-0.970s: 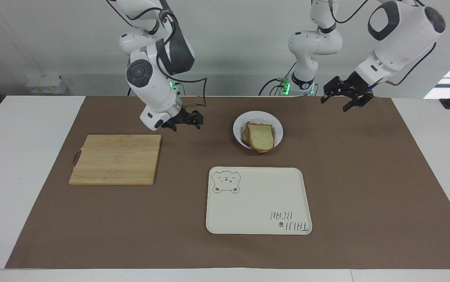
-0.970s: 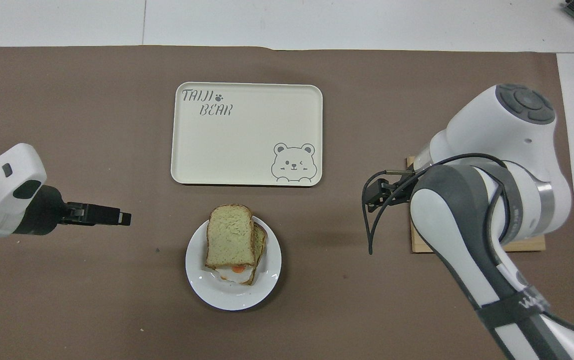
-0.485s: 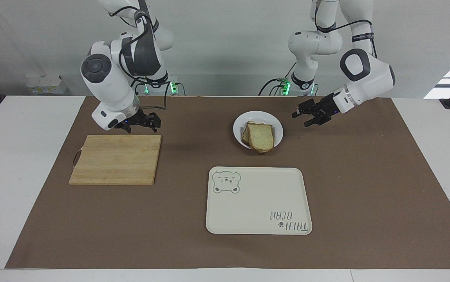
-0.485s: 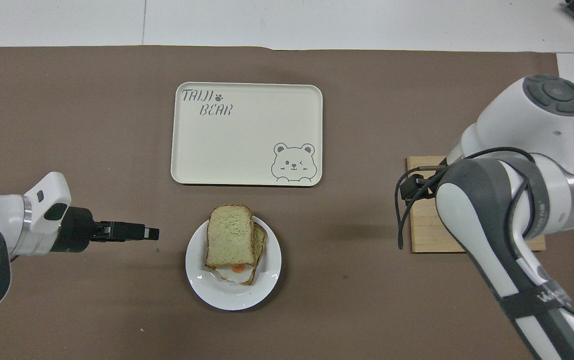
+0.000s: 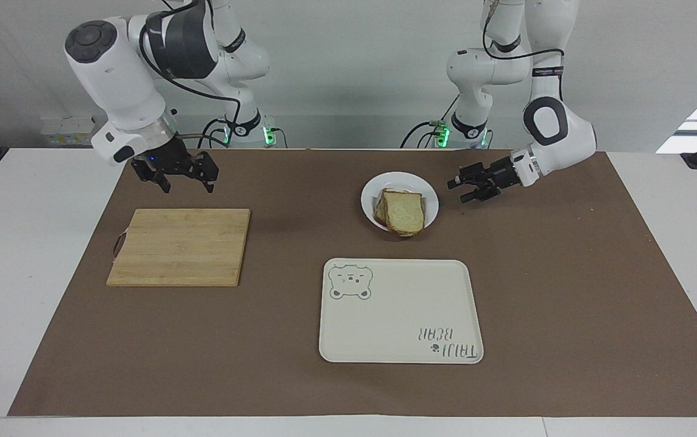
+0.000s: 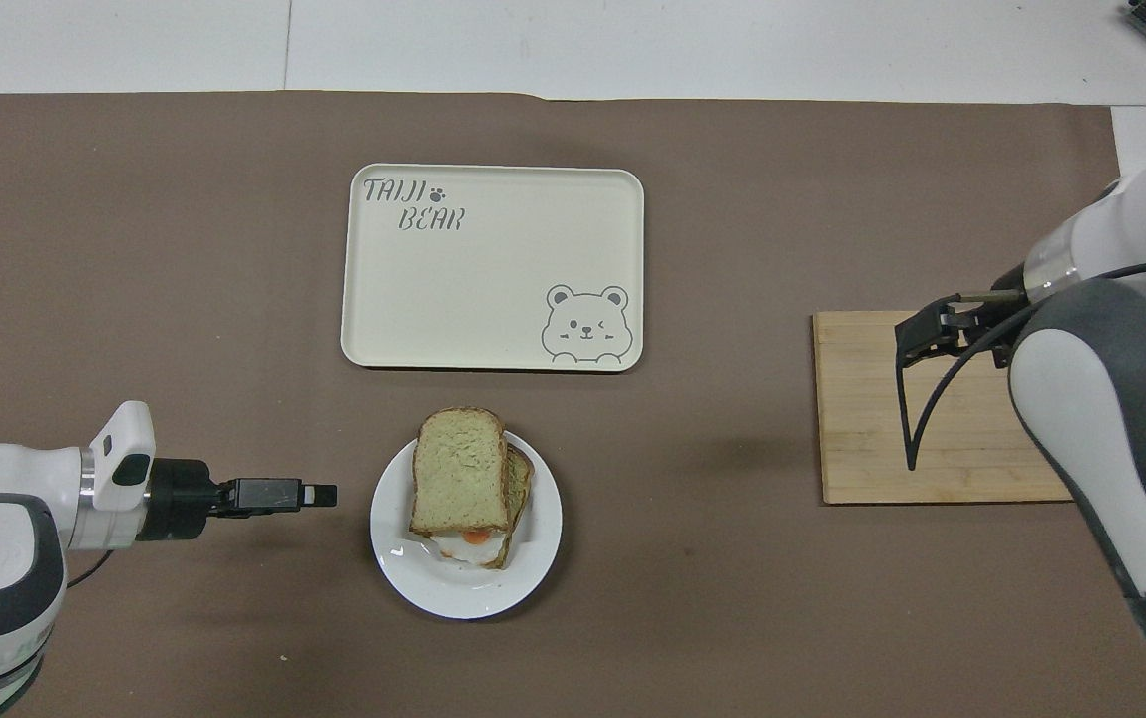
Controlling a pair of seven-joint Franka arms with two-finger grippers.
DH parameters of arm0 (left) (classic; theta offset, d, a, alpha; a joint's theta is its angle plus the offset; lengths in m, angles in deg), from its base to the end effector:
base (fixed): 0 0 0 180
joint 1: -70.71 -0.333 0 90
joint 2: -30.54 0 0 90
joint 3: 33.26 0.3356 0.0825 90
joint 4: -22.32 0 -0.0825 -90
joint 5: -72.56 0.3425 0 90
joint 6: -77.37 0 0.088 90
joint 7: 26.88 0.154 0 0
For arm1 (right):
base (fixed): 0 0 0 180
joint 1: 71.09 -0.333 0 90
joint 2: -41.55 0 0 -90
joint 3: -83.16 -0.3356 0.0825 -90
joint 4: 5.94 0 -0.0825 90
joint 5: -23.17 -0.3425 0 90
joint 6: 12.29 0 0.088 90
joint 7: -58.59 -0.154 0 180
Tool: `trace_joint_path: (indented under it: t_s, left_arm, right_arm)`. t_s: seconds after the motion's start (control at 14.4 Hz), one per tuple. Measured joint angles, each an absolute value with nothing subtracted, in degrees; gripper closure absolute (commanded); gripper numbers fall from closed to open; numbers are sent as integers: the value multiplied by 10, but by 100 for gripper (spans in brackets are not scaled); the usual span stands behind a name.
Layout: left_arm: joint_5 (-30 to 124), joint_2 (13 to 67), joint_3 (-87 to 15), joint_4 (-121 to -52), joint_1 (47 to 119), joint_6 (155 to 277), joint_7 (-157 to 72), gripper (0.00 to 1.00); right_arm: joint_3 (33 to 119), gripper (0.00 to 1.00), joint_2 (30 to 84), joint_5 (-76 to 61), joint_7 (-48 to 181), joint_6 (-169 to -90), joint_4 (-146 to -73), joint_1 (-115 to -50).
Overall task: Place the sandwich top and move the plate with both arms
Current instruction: 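Withdraw the right gripper while the left gripper reaches toward the plate, then grip the plate rim with the left gripper and push it onto the tray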
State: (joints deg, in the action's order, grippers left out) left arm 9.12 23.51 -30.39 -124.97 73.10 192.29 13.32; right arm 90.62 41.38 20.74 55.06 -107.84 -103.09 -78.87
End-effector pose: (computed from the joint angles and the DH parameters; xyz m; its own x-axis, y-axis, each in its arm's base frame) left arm 0.3812 -0.0888 0.3255 0.9974 0.0068 -0.0717 0.0624 -0.5793 0.8127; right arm 0.5156 0.0089 0.5531 0.9978 -0.0600 -0.0276 -0.0611 -0.9973 -0.0408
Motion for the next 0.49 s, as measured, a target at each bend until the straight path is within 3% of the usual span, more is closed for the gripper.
trace_joint_path:
  t_s: [0.35,0.49]
  left_arm:
    - [1,295,-305,-1267,731,1923,261,18]
    - [-18,308,-306,-1268,731,1923,276,27]
  right_arm:
    - [916,0,401,238,555,-1055,-996,-787]
    - [919,0,399,247,555,-1041,-974,-787]
